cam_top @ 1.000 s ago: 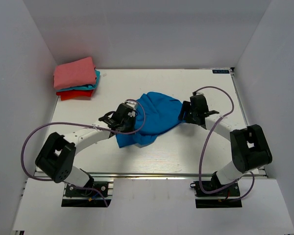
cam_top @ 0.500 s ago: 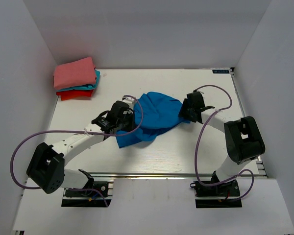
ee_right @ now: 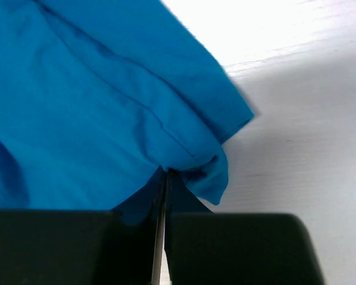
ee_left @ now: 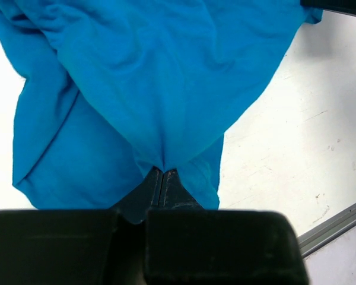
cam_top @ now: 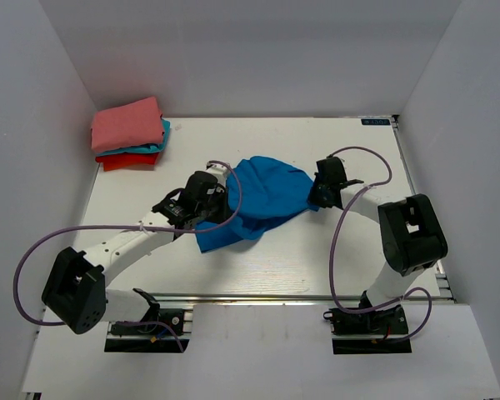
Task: Fold and stack the t-shirts
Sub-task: Flatten out the tshirt
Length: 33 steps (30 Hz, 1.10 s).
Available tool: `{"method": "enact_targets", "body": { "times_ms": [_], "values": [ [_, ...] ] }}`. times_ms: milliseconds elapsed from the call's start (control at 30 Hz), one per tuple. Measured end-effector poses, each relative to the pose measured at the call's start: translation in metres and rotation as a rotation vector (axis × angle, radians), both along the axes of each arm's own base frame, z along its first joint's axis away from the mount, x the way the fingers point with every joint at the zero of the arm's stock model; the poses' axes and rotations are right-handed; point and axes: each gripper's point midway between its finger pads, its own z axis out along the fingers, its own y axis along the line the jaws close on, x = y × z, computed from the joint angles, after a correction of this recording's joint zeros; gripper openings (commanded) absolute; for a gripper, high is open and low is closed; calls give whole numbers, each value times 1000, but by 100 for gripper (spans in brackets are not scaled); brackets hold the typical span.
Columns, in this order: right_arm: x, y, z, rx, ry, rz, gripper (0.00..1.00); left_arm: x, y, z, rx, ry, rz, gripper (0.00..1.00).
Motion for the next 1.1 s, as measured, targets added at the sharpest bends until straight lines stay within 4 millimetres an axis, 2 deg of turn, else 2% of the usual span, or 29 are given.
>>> {"method": "enact_targets", "body": {
  "times_ms": [200, 267, 333, 433, 533, 600, 633, 667, 800, 933, 1100],
  "values": [
    [7, 8, 10, 26, -22, 29, 0, 0, 2, 1, 5, -4, 8, 0],
    [12, 11, 22, 31, -50, 47, 0, 3, 7, 5, 23, -12, 30, 0],
    [17, 13, 41, 38, -95, 67, 0, 9, 12, 18, 39, -48, 63, 0],
    [27, 18, 87, 59, -205, 98, 0, 21, 17, 54, 27, -134, 107, 0],
    [33, 20, 141, 72, -337, 129, 0, 31, 21, 100, -12, -239, 148, 0],
    [33, 18, 180, 75, -432, 143, 0, 36, 26, 132, -32, -310, 179, 0],
    [33, 16, 204, 71, -489, 146, 0, 40, 32, 155, -36, -364, 204, 0],
    [33, 14, 218, 68, -522, 147, 0, 41, 33, 162, -39, -379, 212, 0],
    [28, 3, 303, 37, -714, 145, 0, 46, 45, 225, -49, -502, 254, 0],
    [10, -11, 377, 5, -881, 142, 0, 38, 53, 285, -88, -626, 237, 0],
    [-31, -28, 462, -28, -1074, 153, 0, 1, 58, 352, -178, -779, 125, 0]
  ]
}}
